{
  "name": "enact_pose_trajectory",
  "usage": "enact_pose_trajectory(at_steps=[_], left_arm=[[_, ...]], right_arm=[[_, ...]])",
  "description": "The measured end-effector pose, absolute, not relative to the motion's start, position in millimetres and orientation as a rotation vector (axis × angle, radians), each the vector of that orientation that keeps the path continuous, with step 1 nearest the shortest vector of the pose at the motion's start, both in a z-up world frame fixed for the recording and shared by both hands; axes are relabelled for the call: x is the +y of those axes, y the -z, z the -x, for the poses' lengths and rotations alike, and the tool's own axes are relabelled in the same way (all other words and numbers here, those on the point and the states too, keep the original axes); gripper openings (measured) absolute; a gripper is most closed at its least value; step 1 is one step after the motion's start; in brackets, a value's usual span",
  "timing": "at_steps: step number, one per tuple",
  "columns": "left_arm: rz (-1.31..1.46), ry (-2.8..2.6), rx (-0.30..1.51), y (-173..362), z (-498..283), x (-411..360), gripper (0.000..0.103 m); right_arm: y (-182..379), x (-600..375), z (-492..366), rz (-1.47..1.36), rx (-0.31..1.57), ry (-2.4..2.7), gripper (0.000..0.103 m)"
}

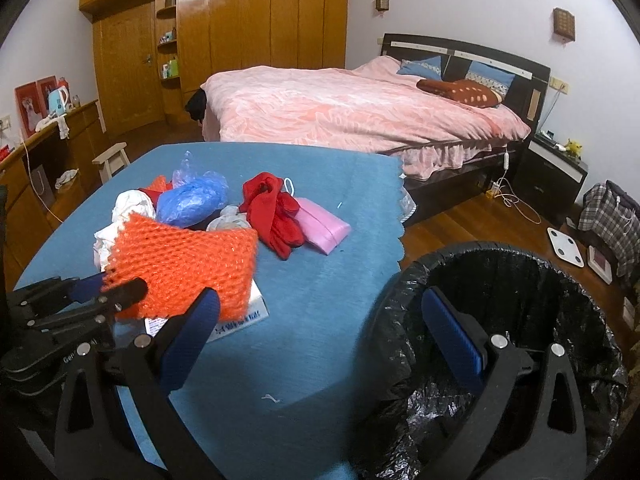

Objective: Collect trash
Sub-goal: 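Grasp the white medicine box with the right tool while the left tool holds the orange mesh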

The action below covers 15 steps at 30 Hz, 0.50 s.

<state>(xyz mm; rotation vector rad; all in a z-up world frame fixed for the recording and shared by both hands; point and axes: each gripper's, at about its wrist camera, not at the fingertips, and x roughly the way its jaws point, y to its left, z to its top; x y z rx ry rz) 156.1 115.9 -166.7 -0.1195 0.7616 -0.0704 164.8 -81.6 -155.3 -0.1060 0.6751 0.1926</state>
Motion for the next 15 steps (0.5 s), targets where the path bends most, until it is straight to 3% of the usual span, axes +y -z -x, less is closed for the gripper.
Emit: enact_pose_trajectory(at_steps=[1,15], left_arm=[[0.119,0.074,0.764,167,-157,115,0.011],[0.155,0.006,0.658,140,-132,136,0.010]], right_arm=[[156,-82,-165,0.104,0.676,-0.191,0.098],[163,-70,-164,0.105,0.692,-0.226,0.098]])
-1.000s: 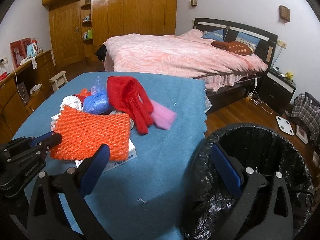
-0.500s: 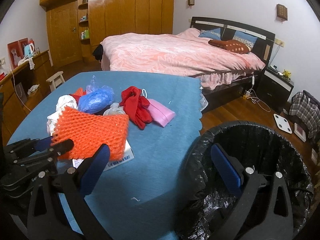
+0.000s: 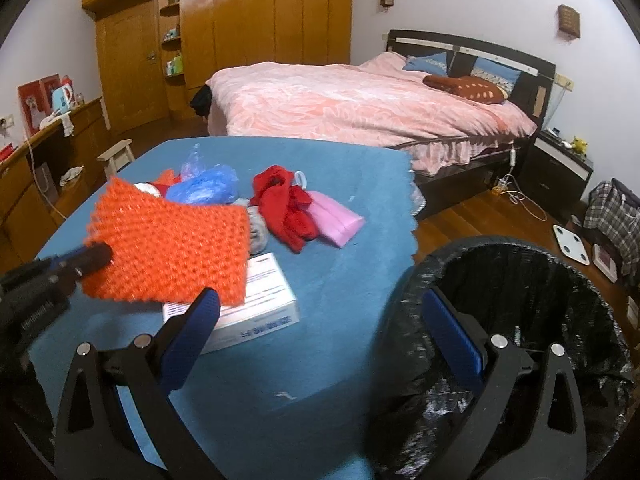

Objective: Collect trash
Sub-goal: 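Grasp the white medicine box with the right tool while the left tool holds the orange mesh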

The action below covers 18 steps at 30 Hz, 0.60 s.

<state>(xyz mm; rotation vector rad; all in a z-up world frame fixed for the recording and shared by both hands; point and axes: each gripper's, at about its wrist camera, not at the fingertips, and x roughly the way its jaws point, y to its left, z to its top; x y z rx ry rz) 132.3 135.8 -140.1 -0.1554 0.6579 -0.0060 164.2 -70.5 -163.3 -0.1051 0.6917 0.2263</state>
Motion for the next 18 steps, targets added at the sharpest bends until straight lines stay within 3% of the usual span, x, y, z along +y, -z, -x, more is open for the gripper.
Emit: enact_pose_trajectory(at_steps=[18], left_arm=[[0.138,-0.100,0.647,152,-127,171,0.010]], right_arm=[[205,-4,-156,0.219,0.778,-0.308,0.098]])
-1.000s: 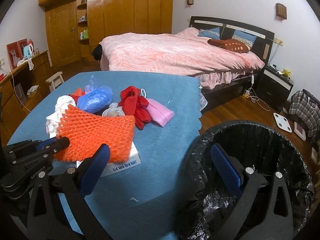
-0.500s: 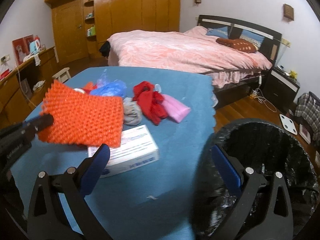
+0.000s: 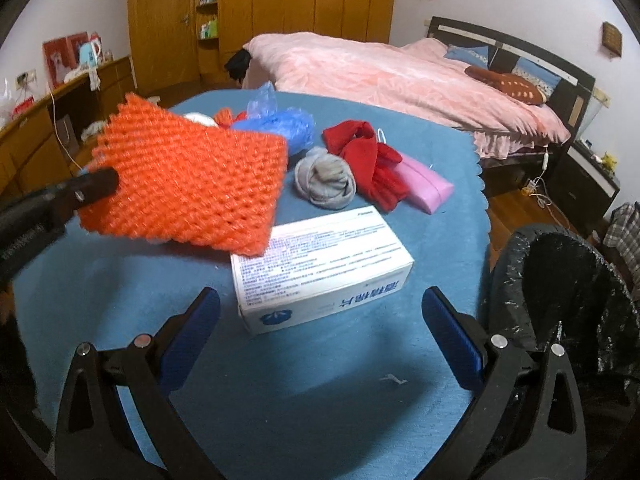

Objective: Collect trash
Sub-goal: 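Grasp the white medicine box with the right tool while the left tool holds the orange mesh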

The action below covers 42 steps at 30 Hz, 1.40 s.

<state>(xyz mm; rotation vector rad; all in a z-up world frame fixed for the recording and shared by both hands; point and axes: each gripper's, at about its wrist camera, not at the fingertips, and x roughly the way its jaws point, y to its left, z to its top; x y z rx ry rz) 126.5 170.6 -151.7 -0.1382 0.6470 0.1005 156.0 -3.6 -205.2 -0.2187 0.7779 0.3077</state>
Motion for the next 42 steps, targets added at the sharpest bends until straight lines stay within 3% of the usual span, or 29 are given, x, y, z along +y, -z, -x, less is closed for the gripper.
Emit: enact_pose_trajectory(at_steps=[12,21,42], left_arm=[[0.146,-0.121,0.659,157,-127,171,0.010],[0.128,-0.151,0.648,157,-122,174,0.010],[0.127,-0.145,0.662,168,-119,182,0.010]], right_arm=[[204,-31,-156,0.352,0.775,-0.131,0.098],[202,-22,-168,0.207,0.794,-0.224,0.098],[207,-9,-186,0.185,0.791,-0.210,0.098]])
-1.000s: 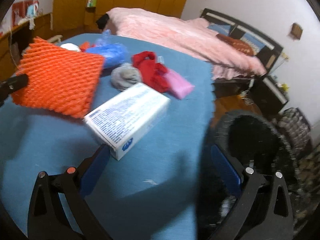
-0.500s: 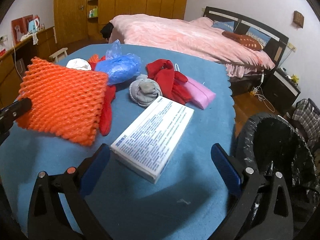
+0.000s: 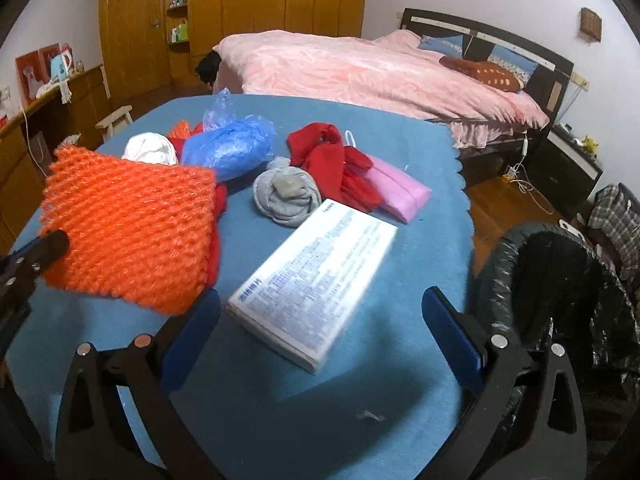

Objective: Collect trash
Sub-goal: 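Grasp the white medicine box with the right tool while the left tool holds the orange mesh, then carry both tools over the bin and open them, dropping mesh and box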

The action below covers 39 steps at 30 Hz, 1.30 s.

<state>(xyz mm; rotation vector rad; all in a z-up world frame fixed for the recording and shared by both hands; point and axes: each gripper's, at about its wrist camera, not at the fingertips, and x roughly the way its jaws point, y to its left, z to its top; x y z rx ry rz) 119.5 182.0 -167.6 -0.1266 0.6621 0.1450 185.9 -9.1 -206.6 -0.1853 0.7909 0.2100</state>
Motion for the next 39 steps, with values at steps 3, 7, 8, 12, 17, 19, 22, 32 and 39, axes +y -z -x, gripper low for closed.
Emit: enact_pose_trajectory(at_steps=[3,7,8,12,17,19,22,32,39], left_arm=[[0.121,-0.148,0.673,171,-121,185,0.010],[0.122,-0.143,0.681,173,-122,185,0.010],[0.120,-0.140,0.682,173,-122,185,0.010],[0.111,-0.132,0.682,173,-124,182,0.010],[0.109,-0.124,0.684,174,-123,182,0.010],[0.110,-0.121,0.685,173,-122,182,0.010],[0.107,-0.117,0.686,172,-122,182,0.010],[0.103,-0.086,0.670,160,-121,173,0.010],[0.095,-0.029,0.632,138,-116,152,0.010]], right_arm=[[214,-6,-193,0.187,0.815,-0.208,0.098],[215,-13,-191,0.207,0.829,-0.178,0.098],[214,-16,-189,0.225,0.827,-0.169,0.098],[210,-25,-183,0.247,0.819,-0.143,0.098],[215,-20,-189,0.229,0.833,-0.155,0.093],[216,-17,-192,0.227,0.835,-0.167,0.080],[221,-17,-200,0.201,0.873,-0.189,0.073],[206,-32,-198,0.150,0.880,-0.250,0.056],[172,-55,-190,0.066,0.840,-0.274,0.056]])
